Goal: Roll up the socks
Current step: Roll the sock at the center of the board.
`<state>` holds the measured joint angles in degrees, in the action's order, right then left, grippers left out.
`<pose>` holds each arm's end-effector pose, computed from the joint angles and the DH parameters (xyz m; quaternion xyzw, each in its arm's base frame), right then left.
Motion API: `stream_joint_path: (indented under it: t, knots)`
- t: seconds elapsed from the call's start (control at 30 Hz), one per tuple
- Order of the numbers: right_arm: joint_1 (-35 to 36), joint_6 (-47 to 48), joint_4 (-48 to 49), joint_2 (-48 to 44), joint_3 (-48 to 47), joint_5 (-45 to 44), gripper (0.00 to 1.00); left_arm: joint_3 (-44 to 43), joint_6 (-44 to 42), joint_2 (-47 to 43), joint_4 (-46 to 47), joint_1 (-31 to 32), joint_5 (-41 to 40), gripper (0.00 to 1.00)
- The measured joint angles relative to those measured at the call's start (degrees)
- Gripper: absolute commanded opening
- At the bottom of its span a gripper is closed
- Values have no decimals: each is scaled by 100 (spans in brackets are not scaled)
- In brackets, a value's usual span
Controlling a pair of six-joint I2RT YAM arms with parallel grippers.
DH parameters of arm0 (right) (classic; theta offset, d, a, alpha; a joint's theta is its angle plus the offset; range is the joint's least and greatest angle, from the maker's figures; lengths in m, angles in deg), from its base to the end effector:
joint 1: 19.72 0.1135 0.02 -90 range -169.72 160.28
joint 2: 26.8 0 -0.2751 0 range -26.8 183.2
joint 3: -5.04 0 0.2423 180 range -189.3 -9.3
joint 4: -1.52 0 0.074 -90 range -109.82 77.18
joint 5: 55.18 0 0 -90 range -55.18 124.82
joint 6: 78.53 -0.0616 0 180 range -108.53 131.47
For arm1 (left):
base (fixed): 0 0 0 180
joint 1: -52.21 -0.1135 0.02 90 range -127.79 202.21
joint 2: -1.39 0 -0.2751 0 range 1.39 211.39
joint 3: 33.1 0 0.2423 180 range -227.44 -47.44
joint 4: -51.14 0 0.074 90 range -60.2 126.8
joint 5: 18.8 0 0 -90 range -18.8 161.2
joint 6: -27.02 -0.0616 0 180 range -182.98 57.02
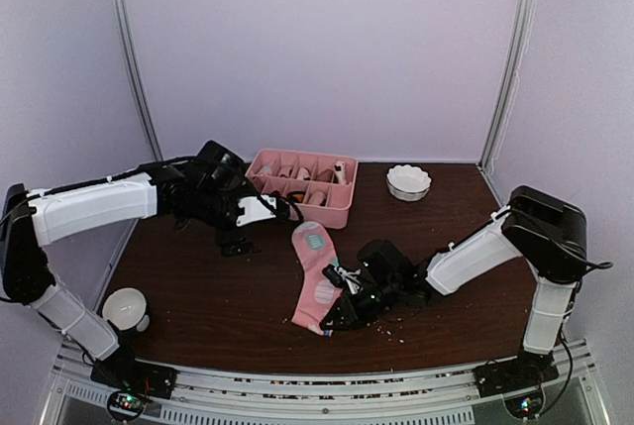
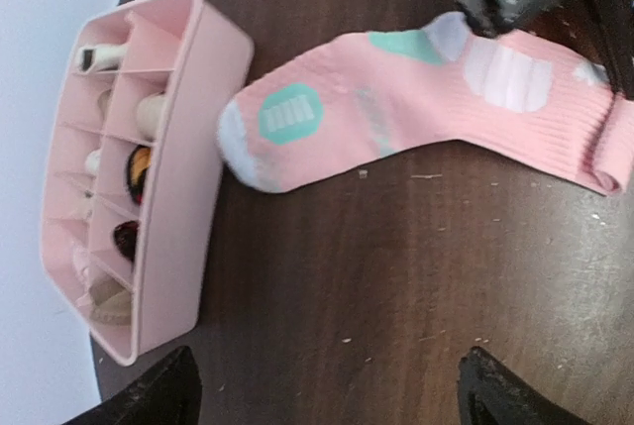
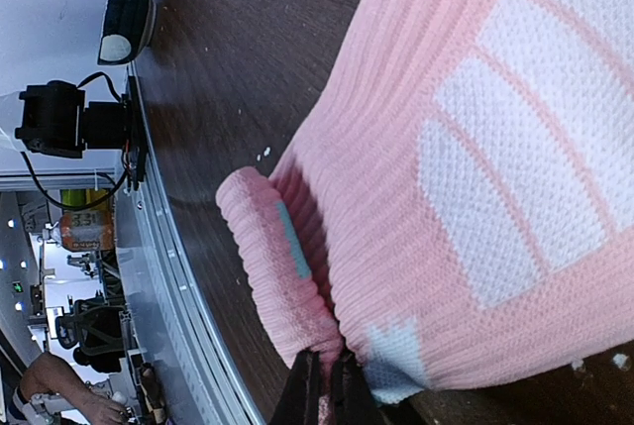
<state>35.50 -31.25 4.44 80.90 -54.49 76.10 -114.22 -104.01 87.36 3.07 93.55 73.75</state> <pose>0.1662 0.3106 0.1096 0.2276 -0.8456 -0.4827 0.0120 0.2413 -0.2159 0.2593 0.6295 0.7087 -0.0220 0.3178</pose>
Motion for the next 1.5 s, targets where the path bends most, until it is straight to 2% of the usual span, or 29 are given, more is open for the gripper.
stream_joint_path:
  t: [0.1,0.17,0.33,0.43,0.53,0.6,0.83,1.0,1.13,1.5]
  knots:
    - [-35,42,-116,2,-55,48,0,627,-219,-31,221,190,461,84]
    - [-52,48,-168,11,-74,79,0,911,-455,31,175,588,765,81]
    - [-111,28,-249,63,-116,203,0,1082,-1099,332,223,1716,1174,67]
    - [-151,-26,-262,105,-144,302,0,1110,-1403,575,334,2081,1266,61]
    - [-164,-120,-243,114,-136,343,0,1215,-1670,772,643,2168,1261,53]
    - [-166,-149,-238,114,-131,352,0,1316,-1869,892,863,2177,1213,51]
    - [-179,-258,-219,122,-129,374,0,1502,-2168,1126,1464,2177,953,48]
    - [-186,-273,-201,129,-127,393,0,1574,-2170,1108,1893,2177,844,50]
    - [-188,-273,-155,129,-103,393,0,1589,-2168,1075,1978,2179,833,49]
    - [-190,-299,-13,129,-33,398,0,1602,-2173,1132,2035,2188,706,36]
